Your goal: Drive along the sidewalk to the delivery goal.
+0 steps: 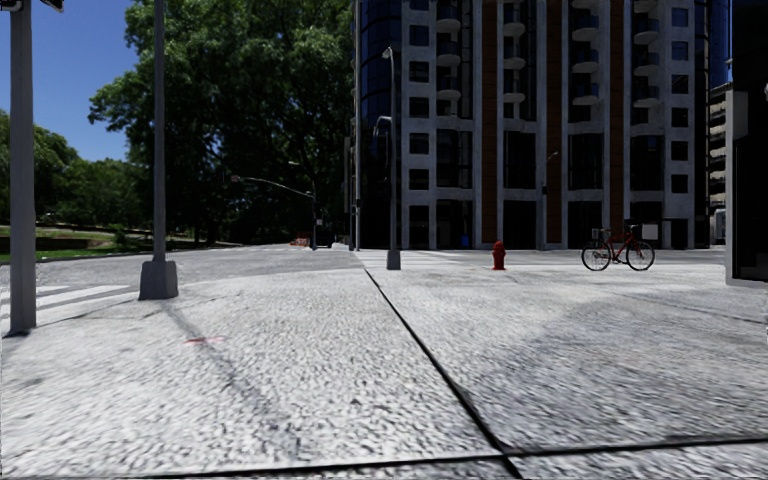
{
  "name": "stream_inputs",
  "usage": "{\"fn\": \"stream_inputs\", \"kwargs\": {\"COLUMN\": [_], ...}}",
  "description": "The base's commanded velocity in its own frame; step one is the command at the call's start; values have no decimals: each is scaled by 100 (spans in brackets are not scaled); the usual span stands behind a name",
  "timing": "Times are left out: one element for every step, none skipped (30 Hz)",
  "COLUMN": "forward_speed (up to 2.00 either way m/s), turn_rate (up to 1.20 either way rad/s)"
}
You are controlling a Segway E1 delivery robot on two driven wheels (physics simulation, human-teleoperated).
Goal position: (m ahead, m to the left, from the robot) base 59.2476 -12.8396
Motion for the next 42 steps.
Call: {"fn": "stream_inputs", "kwargs": {"forward_speed": [200, 200, 200, 200, 200, 200, 200, 200, 200, 200, 200, 200, 200, 200, 200, 200, 200, 200, 200, 200, 200, 200, 200, 200, 200, 200, 200, 200, 200, 200, 200, 200, 200, 200, 200, 200, 200, 200, 200, 200, 200, 200], "turn_rate": [-42, -42, -39, -39, -39, -38, -38, -38, -38, -38, -38, -38, -38, -38, -38, -38, -38, -38, -38, -38, -38, -38, -31, 0, 0, 0, 0, 0, 0, 0, 0, 0, 0, 0, 0, 0, 0, 0, 0, 0, 0, 0]}}
